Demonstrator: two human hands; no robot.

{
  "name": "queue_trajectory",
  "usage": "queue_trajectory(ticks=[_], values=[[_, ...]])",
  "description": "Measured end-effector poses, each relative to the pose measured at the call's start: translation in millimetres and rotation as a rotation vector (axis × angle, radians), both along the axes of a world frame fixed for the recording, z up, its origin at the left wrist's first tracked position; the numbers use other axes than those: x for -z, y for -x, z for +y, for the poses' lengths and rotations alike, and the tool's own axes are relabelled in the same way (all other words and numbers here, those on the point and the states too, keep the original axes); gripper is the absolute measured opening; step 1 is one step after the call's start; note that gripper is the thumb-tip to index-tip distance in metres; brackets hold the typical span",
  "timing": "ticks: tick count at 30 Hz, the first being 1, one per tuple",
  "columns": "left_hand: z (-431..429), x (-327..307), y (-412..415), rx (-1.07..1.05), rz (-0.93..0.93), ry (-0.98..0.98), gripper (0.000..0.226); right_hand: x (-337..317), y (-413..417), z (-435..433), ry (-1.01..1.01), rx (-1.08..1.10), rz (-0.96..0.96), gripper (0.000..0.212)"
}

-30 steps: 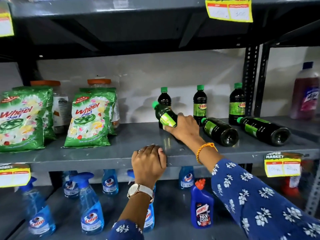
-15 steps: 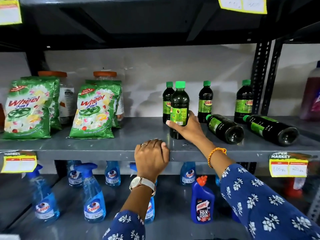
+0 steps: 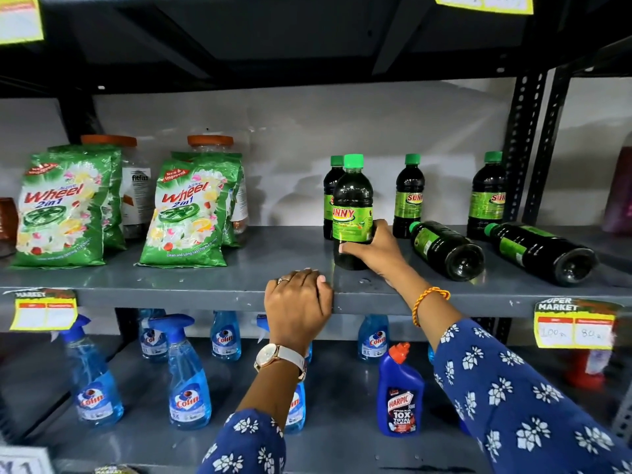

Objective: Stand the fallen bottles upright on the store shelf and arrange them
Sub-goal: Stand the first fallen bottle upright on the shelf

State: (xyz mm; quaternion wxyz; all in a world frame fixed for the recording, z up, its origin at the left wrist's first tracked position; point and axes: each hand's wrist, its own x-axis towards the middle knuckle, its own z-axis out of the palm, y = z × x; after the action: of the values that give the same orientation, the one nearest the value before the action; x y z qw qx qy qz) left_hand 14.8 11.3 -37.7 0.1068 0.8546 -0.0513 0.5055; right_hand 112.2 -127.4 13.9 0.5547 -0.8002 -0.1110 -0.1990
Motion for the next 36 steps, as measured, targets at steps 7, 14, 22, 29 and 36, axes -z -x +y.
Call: queue_trajectory(ticks=[7, 14, 22, 29, 36], values=[[-0.2, 0.9, -0.6, 0.002, -0.008, 0.004, 0.036, -1.2, 2.7, -0.6, -0.055, -0.079, 0.030, 0.068], [0.3, 1.2, -1.8, -0.004, -0.002, 0.006, 0.036, -3.8, 6.6, -1.0, -0.141, -0.170, 0.042, 0.040], [0.2, -0.7, 1.1, 0.000, 0.015, -0.005, 0.038, -7.0, 22.6, -3.4, -0.004, -0.097, 0.028, 0.042], [-1.2, -1.9, 3.7, -0.016, 0.032, 0.000, 0.038, -1.7, 55.6, -12.0, 0.038, -0.136, -0.014, 0.043], [-0.7, -1.3, 3.7, -0.019, 0.049, -0.013, 0.038, -0.8, 69.1, -15.3, 0.078, -0.132, -0.057, 0.045]])
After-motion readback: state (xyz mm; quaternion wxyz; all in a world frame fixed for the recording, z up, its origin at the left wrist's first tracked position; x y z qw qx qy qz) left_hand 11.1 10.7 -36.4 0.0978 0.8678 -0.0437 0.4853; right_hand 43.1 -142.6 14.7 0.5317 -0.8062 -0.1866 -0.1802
